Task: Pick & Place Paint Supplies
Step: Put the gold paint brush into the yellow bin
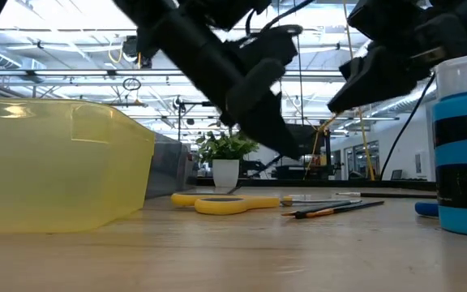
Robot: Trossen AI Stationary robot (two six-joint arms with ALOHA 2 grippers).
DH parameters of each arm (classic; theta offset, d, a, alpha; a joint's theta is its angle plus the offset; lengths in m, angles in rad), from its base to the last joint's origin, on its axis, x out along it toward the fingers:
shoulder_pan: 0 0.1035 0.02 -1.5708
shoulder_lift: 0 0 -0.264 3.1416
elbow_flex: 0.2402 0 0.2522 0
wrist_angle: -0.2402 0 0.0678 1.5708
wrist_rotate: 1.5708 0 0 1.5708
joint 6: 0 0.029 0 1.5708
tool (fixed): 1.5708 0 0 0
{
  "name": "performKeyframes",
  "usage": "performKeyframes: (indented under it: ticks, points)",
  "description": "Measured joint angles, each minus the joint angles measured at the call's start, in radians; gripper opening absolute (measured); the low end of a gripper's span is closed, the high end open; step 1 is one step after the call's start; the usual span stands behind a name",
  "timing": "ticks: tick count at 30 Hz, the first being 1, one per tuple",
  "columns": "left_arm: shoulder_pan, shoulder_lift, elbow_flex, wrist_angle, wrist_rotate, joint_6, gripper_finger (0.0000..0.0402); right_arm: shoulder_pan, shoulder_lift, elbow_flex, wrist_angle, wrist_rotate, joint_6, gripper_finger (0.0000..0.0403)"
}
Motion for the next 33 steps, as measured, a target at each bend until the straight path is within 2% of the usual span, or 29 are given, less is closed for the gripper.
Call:
performKeyframes:
  ticks: [4,8,13,18,21,25,29,33]
  points:
    - [-0.032,-0.076,0.129,-0.285,-0.041,0.027,0.0013,-0.001,-0.064,0.000,0.054,0.005,-0.056,0.0000]
    - [-0.094,-0.159,0.244,-0.629,-0.084,-0.061,0.0013,-0.001,-0.157,0.000,0.157,0.005,-0.127,0.0000]
    - [-0.231,-0.272,0.212,-0.866,-0.110,-0.273,0.0013,-0.001,-0.271,0.000,0.221,0.005,-0.183,0.0000]
    - [-0.367,-0.362,0.033,-0.833,-0.127,-0.521,0.0013,-0.001,-0.336,0.000,0.225,0.005,-0.207,0.0000]
    - [-0.410,-0.371,-0.078,-0.770,-0.121,-0.602,0.0013,-0.001,-0.337,0.000,0.223,0.004,-0.198,0.0000]
    - [-0.424,-0.366,-0.194,-0.677,-0.020,-0.657,0.0013,-0.001,-0.314,0.000,0.224,0.004,-0.181,0.0000]
    - [-0.421,-0.364,-0.243,-0.673,0.008,-0.718,0.0017,-0.001,-0.284,0.000,0.250,0.004,-0.181,0.0000]
    - [-0.421,-0.364,-0.244,-0.669,0.020,-0.721,0.0068,-0.001,-0.257,0.000,0.261,0.003,-0.180,0.0000]
